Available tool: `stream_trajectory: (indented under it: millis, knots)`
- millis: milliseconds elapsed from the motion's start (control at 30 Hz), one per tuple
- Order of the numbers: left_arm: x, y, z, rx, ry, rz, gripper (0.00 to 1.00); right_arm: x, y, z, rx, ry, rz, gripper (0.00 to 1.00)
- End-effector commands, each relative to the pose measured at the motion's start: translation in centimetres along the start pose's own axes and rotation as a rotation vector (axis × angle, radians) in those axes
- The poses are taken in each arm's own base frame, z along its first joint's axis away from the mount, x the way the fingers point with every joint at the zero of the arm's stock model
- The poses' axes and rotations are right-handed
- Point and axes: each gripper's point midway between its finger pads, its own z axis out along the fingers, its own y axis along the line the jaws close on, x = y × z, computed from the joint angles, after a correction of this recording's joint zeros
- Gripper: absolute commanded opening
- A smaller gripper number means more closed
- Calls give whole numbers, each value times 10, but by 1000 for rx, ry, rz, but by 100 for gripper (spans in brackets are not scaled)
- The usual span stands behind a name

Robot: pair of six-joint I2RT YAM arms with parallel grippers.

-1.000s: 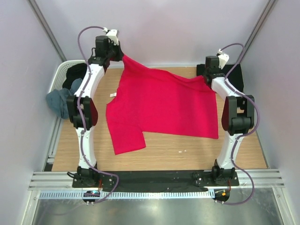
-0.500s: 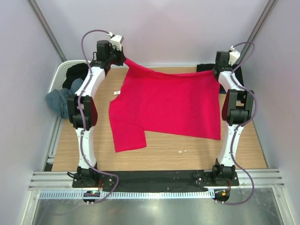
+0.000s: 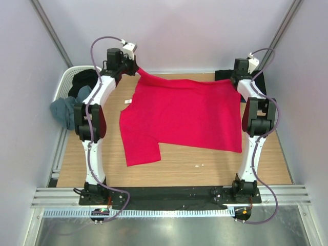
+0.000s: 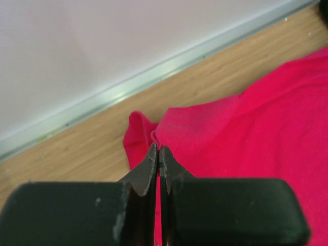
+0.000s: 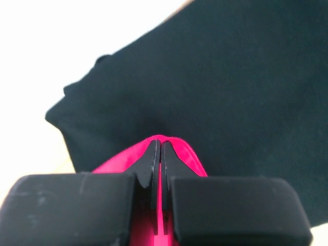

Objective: Fold and stack the t-shirts
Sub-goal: Fold the tshirt

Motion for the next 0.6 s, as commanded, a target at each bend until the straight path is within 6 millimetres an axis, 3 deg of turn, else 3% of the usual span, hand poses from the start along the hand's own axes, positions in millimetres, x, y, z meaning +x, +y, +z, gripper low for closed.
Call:
stream_trajectory:
  millis: [0,67,333,500,567]
  knots:
    - [-35,-3,-28,-12,-69,76,0,-56,13,-34,-62,-110,35,1]
    - [-23,0,-33,-20,-44,65,0,-62,14,-42,-73,-119,29,1]
    - [-19,9,-58,-56,-39,38,0,-74,11,-62,-87,-138,25,1]
    - [-7,12,-65,-53,-25,2,0,-84,3,-78,-76,-161,10,1]
    - [-6,10,-68,-47,-24,0,0,-78,-4,-79,-54,-154,-3,1]
